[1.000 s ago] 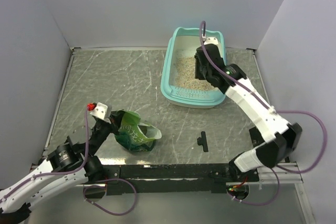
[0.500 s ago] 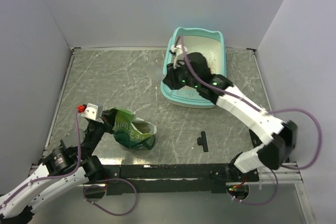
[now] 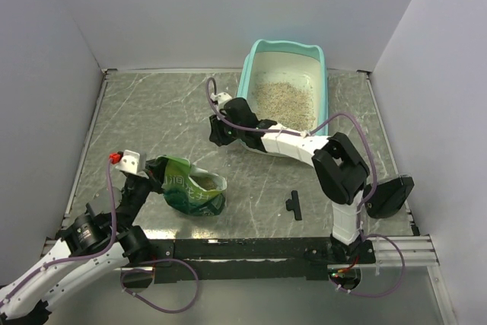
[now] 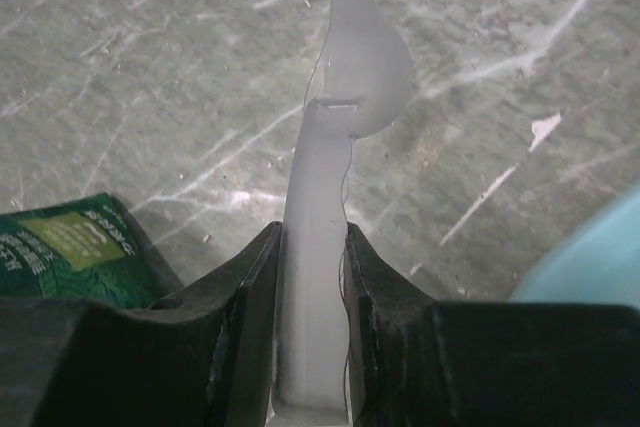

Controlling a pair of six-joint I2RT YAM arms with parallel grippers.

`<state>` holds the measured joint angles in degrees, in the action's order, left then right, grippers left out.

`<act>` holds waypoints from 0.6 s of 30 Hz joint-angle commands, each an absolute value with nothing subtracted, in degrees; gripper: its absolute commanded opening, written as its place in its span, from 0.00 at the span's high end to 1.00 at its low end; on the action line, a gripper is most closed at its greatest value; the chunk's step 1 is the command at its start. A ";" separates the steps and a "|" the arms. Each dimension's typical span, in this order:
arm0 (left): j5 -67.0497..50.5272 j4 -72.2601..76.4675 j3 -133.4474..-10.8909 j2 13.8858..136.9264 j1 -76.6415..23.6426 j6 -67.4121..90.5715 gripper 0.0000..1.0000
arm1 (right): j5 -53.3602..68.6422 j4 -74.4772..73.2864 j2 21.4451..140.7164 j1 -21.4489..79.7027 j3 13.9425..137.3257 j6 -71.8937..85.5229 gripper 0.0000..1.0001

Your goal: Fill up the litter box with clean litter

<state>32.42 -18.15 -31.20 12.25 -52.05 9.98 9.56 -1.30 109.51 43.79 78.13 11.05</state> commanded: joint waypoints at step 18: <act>33.14 -15.91 -33.05 13.10 -50.89 9.58 0.99 | 7.91 -2.89 91.89 44.03 71.20 7.74 0.30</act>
